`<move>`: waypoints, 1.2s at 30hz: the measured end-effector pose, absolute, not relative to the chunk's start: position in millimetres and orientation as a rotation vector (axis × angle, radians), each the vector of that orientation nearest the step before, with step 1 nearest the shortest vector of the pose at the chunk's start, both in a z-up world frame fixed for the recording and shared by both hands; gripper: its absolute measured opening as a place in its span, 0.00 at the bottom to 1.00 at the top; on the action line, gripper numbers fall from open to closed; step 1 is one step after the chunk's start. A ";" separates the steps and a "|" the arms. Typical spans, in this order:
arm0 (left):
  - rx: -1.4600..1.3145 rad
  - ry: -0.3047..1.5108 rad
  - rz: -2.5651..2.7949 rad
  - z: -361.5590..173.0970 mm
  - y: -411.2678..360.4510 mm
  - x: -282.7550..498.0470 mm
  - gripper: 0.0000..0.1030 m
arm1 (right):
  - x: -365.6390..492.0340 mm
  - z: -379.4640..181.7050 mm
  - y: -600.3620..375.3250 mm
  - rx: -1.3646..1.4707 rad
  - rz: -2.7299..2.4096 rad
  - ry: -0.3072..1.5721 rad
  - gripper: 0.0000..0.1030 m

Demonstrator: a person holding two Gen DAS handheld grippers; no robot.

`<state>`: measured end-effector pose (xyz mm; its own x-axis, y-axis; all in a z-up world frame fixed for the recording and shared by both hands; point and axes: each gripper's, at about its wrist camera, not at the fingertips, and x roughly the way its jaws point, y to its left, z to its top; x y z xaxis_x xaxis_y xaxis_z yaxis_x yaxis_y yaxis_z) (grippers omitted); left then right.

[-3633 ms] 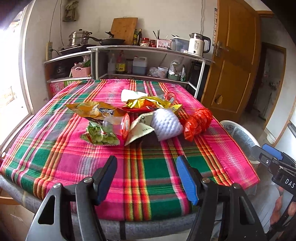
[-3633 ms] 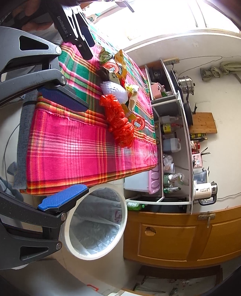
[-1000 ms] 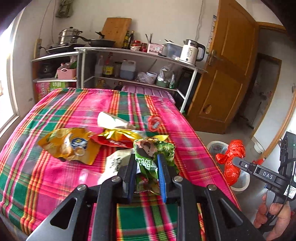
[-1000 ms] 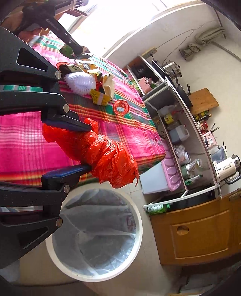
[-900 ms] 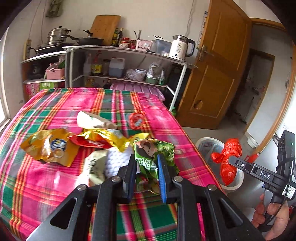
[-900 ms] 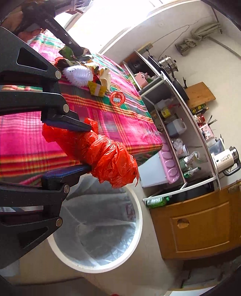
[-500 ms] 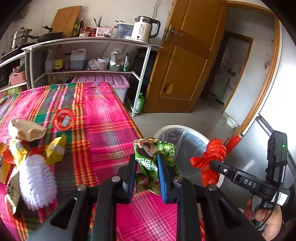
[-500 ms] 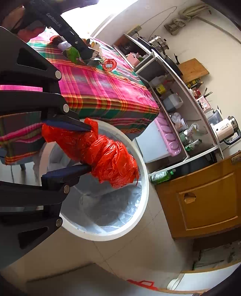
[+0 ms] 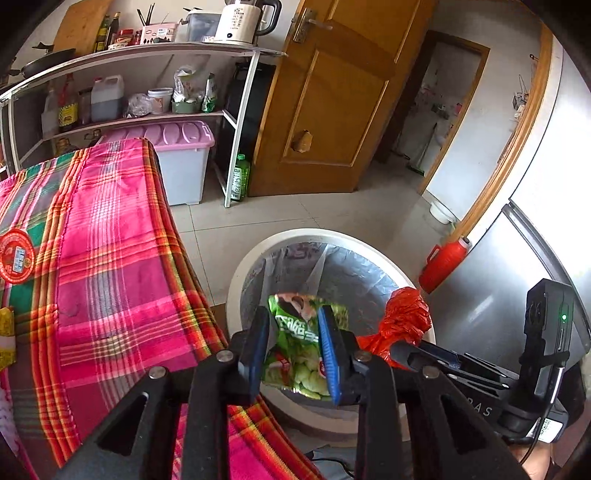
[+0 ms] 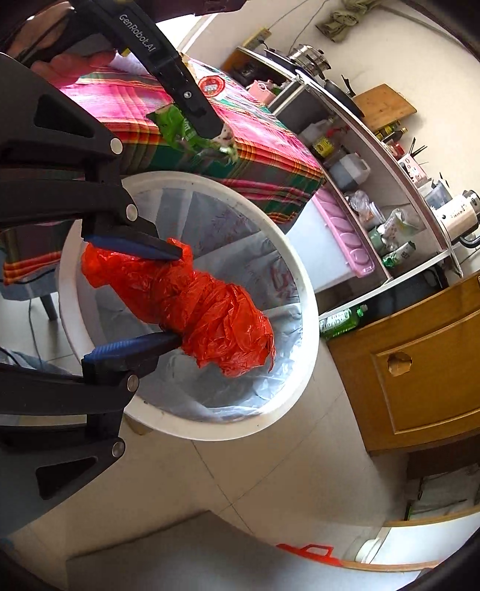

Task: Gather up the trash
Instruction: 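Carry both items over the white bin and open both tools to drop them, then move both open tools back over the trash on the table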

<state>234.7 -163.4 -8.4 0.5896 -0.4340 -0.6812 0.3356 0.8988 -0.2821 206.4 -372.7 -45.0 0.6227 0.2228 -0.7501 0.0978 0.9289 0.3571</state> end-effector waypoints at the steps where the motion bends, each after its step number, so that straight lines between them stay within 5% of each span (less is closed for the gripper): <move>1: -0.134 0.837 -0.452 -11.2 -164.9 235.3 0.30 | 206.3 -45.2 -373.7 0.384 0.072 0.903 0.42; 7: -0.168 0.829 -0.449 -9.8 -160.0 232.7 0.40 | 200.8 -40.1 -375.3 0.369 0.070 0.879 0.44; 36: -0.172 0.561 -0.209 45.2 -31.4 117.1 0.42 | 137.7 27.4 -263.6 0.190 0.354 0.699 0.45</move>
<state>117.1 -31.4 45.2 0.8265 -0.2428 -0.5078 0.1494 0.9644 -0.2181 137.7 -263.6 27.4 0.7091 0.3803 -0.5937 -0.2543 0.9233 0.2878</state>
